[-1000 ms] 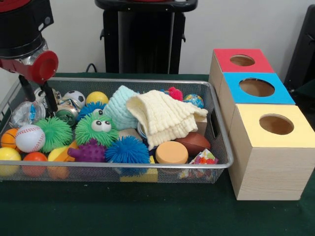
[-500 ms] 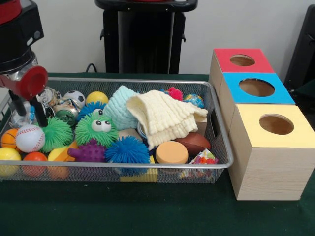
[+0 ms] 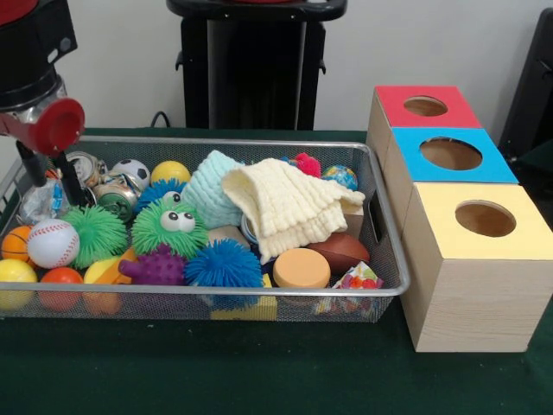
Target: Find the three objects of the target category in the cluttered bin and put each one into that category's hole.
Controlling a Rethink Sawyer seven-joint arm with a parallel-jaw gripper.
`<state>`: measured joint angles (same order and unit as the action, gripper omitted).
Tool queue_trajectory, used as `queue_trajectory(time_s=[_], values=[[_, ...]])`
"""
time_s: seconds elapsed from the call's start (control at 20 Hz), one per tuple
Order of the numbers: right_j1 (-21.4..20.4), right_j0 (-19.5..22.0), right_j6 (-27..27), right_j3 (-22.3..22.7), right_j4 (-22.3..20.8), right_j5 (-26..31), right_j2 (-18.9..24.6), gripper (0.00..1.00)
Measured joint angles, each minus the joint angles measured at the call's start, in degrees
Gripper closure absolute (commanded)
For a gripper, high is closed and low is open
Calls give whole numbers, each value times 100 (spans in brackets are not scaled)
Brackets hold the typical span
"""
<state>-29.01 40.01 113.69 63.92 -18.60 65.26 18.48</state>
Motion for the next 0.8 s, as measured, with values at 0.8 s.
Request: queue_trajectory(time_s=[0.8], values=[[-435, 243, 0, 257, 7, -1, -2, 0]])
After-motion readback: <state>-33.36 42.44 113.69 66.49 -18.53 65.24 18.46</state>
